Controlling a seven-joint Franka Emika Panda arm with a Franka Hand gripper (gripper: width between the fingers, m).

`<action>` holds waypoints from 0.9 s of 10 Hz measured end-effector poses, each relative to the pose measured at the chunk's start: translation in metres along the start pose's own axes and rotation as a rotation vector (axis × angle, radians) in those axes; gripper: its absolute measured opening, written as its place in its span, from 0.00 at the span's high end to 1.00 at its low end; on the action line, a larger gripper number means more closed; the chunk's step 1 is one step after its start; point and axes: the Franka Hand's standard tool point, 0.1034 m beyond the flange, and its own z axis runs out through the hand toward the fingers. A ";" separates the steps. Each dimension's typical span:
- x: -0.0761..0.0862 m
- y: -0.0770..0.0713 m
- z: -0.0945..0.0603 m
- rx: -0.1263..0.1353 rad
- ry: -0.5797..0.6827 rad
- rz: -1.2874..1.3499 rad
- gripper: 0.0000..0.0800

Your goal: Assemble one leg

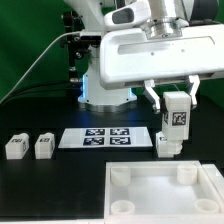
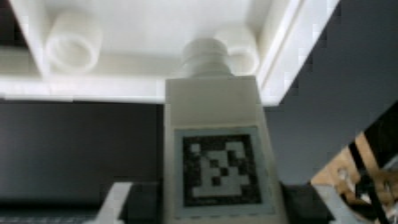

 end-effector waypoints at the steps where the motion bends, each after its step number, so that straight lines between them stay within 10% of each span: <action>1: 0.012 -0.009 0.011 0.018 0.002 0.001 0.63; 5: 0.031 -0.028 0.055 0.061 0.013 0.030 0.63; 9: 0.033 -0.025 0.067 0.055 0.015 0.038 0.63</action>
Offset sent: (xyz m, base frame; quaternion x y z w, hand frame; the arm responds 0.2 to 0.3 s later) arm 0.0358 0.0389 -0.0131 0.0640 0.0222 0.0290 0.9973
